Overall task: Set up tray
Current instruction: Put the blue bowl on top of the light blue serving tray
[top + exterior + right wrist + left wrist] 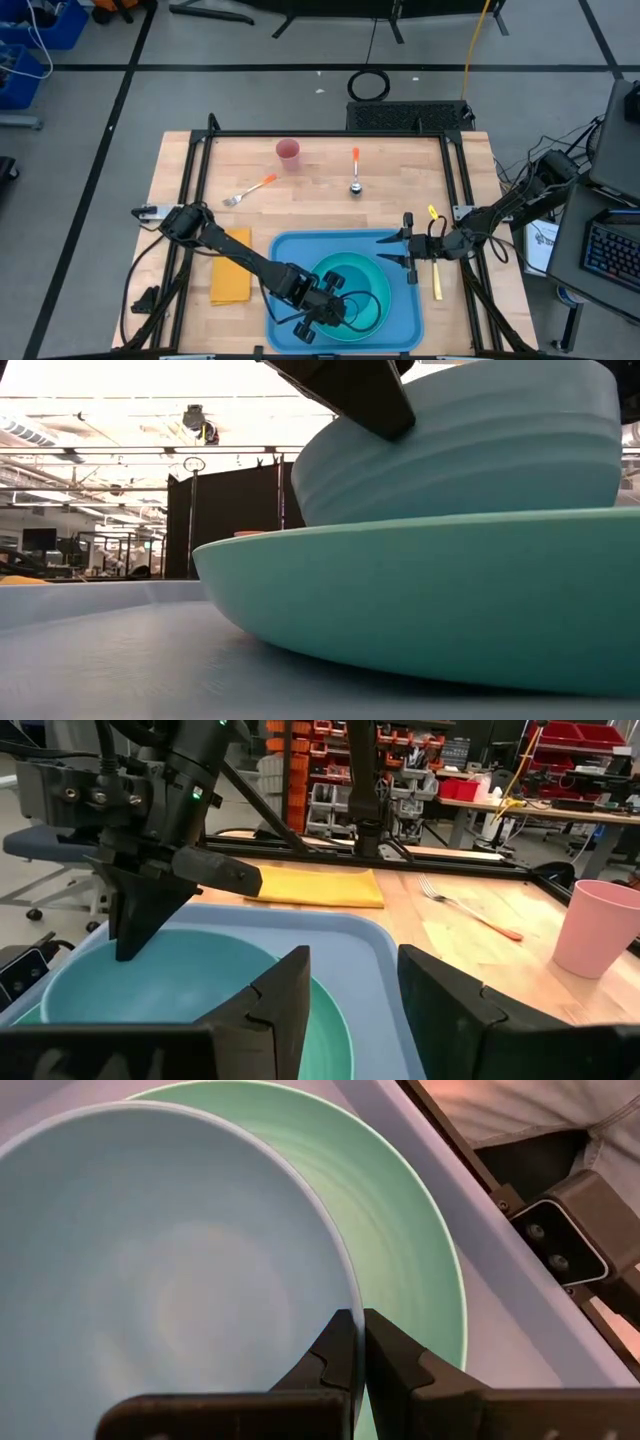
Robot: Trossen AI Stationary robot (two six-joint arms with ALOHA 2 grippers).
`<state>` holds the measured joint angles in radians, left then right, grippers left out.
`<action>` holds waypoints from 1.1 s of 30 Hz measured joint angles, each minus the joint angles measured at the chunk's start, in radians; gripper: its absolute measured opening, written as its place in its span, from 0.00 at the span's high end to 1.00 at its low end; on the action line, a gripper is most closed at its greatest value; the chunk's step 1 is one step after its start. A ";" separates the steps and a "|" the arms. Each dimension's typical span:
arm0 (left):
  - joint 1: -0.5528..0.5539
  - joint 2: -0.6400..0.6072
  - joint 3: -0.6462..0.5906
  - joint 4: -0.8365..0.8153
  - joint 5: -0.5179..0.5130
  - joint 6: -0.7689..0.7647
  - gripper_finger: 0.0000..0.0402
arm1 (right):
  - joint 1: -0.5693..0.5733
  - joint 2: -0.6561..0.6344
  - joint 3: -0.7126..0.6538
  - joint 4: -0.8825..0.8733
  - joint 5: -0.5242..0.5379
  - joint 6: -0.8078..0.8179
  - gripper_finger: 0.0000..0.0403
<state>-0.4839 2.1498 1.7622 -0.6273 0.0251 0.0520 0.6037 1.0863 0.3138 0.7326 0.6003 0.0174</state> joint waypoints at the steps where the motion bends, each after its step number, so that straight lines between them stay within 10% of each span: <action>1: 0.000 0.000 0.000 0.000 0.002 -0.005 0.98 | 0.000 0.000 0.000 0.000 0.000 0.000 0.65; 33: -0.001 0.002 -0.001 0.083 0.028 0.021 0.96 | 0.000 0.000 0.000 -0.003 0.000 0.001 0.65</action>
<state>-0.4847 2.1513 1.7615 -0.5444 0.0535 0.0734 0.6037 1.0863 0.3138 0.7292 0.6006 0.0186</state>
